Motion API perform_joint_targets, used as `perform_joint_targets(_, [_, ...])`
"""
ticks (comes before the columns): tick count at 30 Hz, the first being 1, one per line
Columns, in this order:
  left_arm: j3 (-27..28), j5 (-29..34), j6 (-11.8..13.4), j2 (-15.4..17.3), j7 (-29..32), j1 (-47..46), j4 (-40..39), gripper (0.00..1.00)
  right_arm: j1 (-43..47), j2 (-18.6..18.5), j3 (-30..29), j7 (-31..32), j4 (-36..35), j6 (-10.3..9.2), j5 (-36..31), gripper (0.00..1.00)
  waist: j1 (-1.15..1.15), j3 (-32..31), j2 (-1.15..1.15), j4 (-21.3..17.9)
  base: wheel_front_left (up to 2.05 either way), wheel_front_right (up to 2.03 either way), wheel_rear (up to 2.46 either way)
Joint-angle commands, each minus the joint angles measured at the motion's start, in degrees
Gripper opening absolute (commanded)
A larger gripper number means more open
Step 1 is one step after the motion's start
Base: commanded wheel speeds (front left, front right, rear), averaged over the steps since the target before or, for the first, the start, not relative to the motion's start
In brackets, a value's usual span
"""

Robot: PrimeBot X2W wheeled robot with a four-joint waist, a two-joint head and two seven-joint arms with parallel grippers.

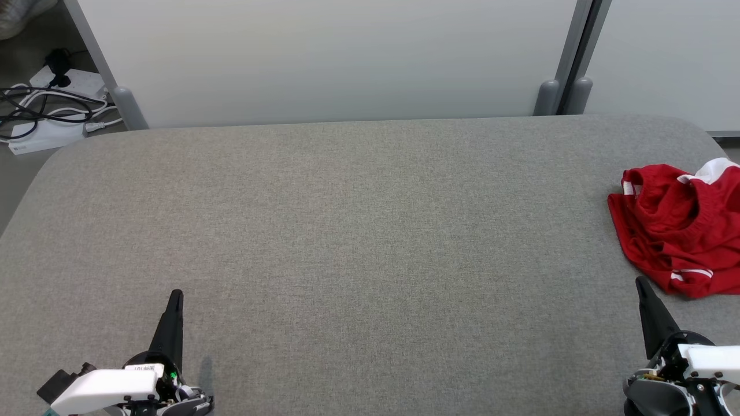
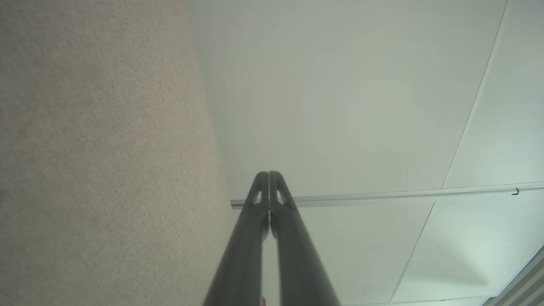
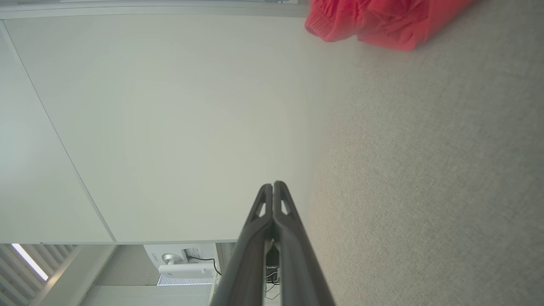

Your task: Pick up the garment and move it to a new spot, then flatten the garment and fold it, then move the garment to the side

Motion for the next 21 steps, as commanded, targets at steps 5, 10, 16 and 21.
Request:
perform_joint_targets(5, [1.9, -0.3, -0.5, 1.1, 0.4, -3.3, -1.6, 0.00, -0.9, -0.5, 0.8, 0.5, -1.8, 0.43, 0.7, 0.00, 0.00, 0.0, -0.01, 0.0, 0.00, 0.00, 0.00])
perform_joint_targets(10, [1.9, -0.3, -0.5, 1.1, 0.4, -3.3, -1.6, 0.00, -0.9, -0.5, 0.8, 0.5, -1.8, 0.43, 0.7, 0.00, 0.00, 0.0, -0.01, 0.0, 0.00, 0.00, 0.00])
perform_joint_targets(16, [1.9, -0.3, -0.5, 1.1, 0.4, -3.3, -1.6, 0.00, -0.9, -0.5, 0.8, 0.5, -1.8, 0.43, 0.7, 0.00, 0.00, 0.0, -0.01, 0.0, 0.00, 0.00, 0.00])
perform_joint_targets(21, [1.9, -0.3, -0.5, 1.1, 0.4, -3.3, -1.6, 0.00, -0.9, -0.5, 0.8, 0.5, -1.8, 0.43, 0.7, 0.00, 0.00, 0.0, -0.01, 0.0, 0.00, 0.00, 0.00])
